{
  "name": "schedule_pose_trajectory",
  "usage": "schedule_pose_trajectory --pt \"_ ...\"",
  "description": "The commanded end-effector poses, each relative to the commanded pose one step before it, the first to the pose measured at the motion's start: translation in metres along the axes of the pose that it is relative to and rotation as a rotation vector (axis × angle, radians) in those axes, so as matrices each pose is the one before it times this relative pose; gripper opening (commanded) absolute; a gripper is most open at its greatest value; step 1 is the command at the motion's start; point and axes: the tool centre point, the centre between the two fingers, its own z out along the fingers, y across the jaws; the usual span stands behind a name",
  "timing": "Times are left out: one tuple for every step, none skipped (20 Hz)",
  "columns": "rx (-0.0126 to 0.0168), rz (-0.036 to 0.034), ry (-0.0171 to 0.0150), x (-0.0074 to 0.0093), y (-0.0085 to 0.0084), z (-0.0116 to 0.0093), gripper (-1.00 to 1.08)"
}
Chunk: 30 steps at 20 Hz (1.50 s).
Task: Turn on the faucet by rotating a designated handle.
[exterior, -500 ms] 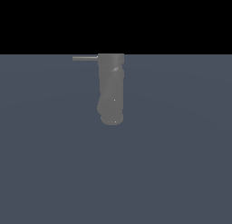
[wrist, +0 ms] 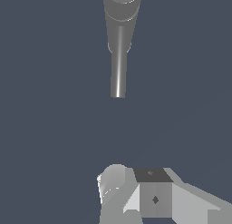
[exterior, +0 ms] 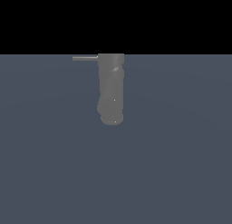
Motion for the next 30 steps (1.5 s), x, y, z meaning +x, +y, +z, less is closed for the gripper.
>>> schedule_pose_trajectory --pt "-0.00607 -0.00661 -0.0034 0.00017 -0.00033 -0.00006 -1.0" --pt "0.0 0.0 0.0 0.00002 -0.00017 0.00008 -1.0" --pt "0.00131 0.00158 0.00074 0.0 0.00023 -0.00009 -1.0" --pt "0.00106 0.00233 0.00032 0.00047 -0.00006 -0.00003 -1.0" --pt "0.00112 0.00319 0.00015 0.00079 -0.0001 -0.00005 -1.0" --pt "0.00123 0.00407 0.00002 0.00111 -0.00018 -0.00007 -1.0" --pt "0.00143 0.00506 -0.00007 0.00143 -0.00025 -0.00008 -1.0" --pt "0.0017 0.00613 -0.00011 0.00173 -0.0003 -0.00009 -1.0" --pt "0.00208 0.00727 -0.00008 0.00201 -0.00037 -0.00009 -1.0" --pt "0.00248 0.00846 -0.00005 0.00229 -0.00043 -0.00009 -1.0" --pt "0.00284 0.00964 -0.00005 0.00257 -0.00049 -0.00008 -1.0" --pt "0.0031 0.01069 -0.0001 0.00285 -0.00058 -0.00006 -1.0" --pt "0.00331 0.01176 -0.00019 0.00314 -0.00068 -0.00004 -1.0" --pt "0.00352 0.01286 -0.00029 0.00343 -0.0008 -0.00001 -1.0" --pt "0.00377 0.01402 -0.00037 0.00371 -0.00092 0.00003 -1.0" --pt "0.004 0.01521 -0.00046 0.004 -0.00105 0.00009 -1.0" --pt "0.0042 0.0164 -0.00058 0.00429 -0.0012 0.00015 -1.0" --pt "0.00437 0.01763 -0.00071 0.00458 -0.00137 0.00022 -1.0" --pt "0.00452 0.01888 -0.00084 0.00486 -0.00155 0.00031 -1.0" --pt "0.00465 0.02014 -0.00099 0.00514 -0.00176 0.00042 -1.0" --pt "0.00474 0.02143 -0.00115 0.00542 -0.00198 0.00054 -1.0" --pt "0.0048 0.02274 -0.00131 0.00568 -0.00223 0.00067 -1.0" --pt "0.0047 0.02341 -0.00144 0.00578 -0.00243 0.0008 -1.0" --pt "0.00448 0.02356 -0.00152 0.00573 -0.00258 0.00091 -1.0" --pt "0.00425 0.02369 -0.00159 0.00568 -0.00273 0.00103 -1.0" --pt "0.00403 0.02382 -0.00164 0.00562 -0.00288 0.00114 -1.0" --pt "0.0038 0.02395 -0.00168 0.00556 -0.00302 0.00126 -1.0" --pt "0.00357 0.02406 -0.00171 0.00548 -0.00317 0.00137 -1.0" --pt "0.00334 0.02417 -0.00172 0.00541 -0.00331 0.00149 -1.0" --pt "0.0031 0.02428 -0.00172 0.00532 -0.00345 0.0016 -1.0"
